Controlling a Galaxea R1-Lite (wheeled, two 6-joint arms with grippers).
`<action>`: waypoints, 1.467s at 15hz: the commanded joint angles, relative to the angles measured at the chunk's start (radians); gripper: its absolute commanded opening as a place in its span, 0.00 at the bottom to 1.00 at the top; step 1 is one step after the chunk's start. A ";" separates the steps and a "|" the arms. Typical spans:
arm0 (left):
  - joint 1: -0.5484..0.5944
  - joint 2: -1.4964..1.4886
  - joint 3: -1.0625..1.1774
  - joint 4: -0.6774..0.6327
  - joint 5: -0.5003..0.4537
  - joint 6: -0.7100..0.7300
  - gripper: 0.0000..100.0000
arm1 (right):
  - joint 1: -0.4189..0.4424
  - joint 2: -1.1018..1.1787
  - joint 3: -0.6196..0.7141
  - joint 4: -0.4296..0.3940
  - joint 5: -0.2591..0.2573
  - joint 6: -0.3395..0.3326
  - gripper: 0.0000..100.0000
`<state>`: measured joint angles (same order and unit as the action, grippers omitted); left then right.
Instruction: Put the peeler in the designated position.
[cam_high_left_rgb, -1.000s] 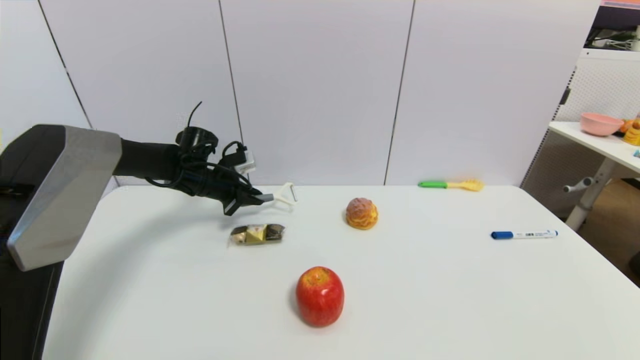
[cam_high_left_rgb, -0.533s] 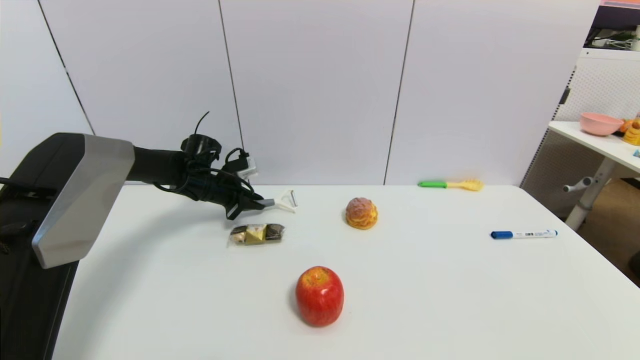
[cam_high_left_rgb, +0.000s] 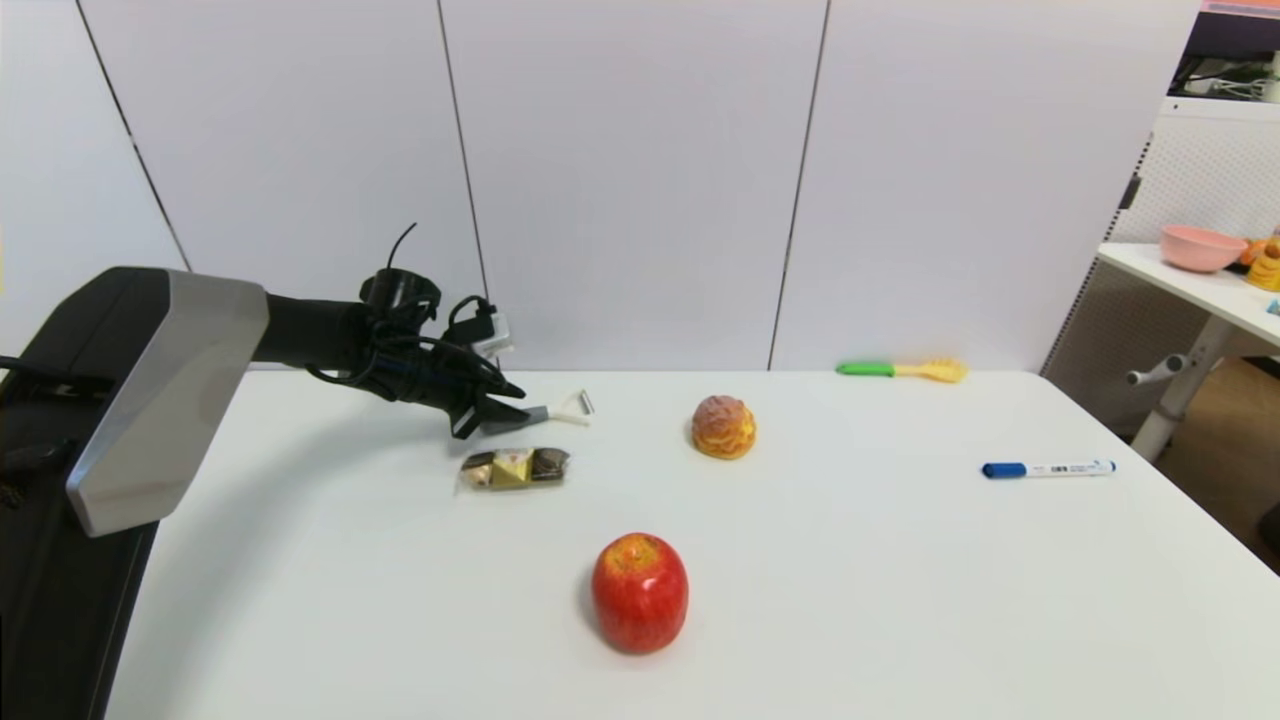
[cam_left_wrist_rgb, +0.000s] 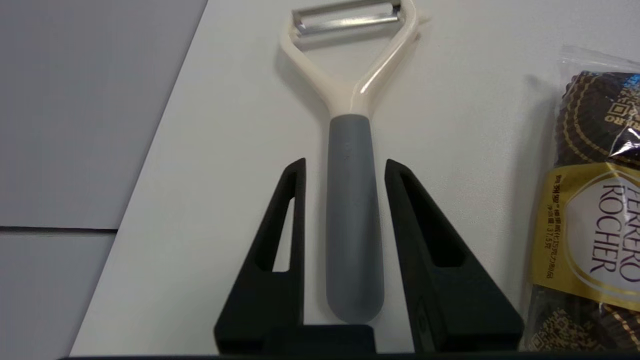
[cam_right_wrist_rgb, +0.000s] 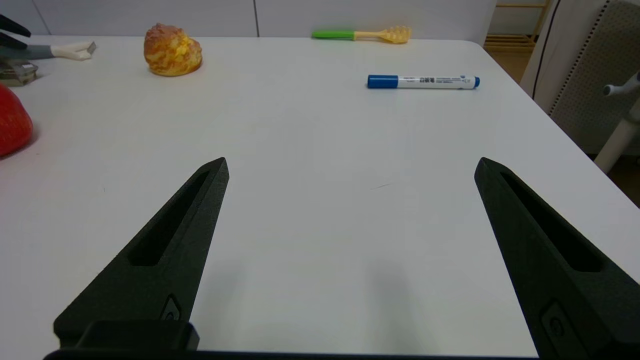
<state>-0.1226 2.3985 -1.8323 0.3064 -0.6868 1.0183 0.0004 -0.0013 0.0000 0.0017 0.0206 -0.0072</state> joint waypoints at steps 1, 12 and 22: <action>0.000 -0.002 -0.001 0.000 -0.003 0.009 1.00 | 0.000 0.001 0.002 0.000 0.001 0.000 1.00; 0.003 -0.716 0.335 0.353 0.142 -0.139 1.00 | 0.001 0.001 0.002 0.000 0.001 0.000 1.00; 0.004 -1.696 1.279 -0.211 0.357 -0.730 1.00 | 0.001 0.001 0.002 0.000 0.001 0.000 1.00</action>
<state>-0.1179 1.0885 -0.8581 0.4117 -0.4502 0.5047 0.0013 -0.0013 0.0000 0.0019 0.0211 -0.0072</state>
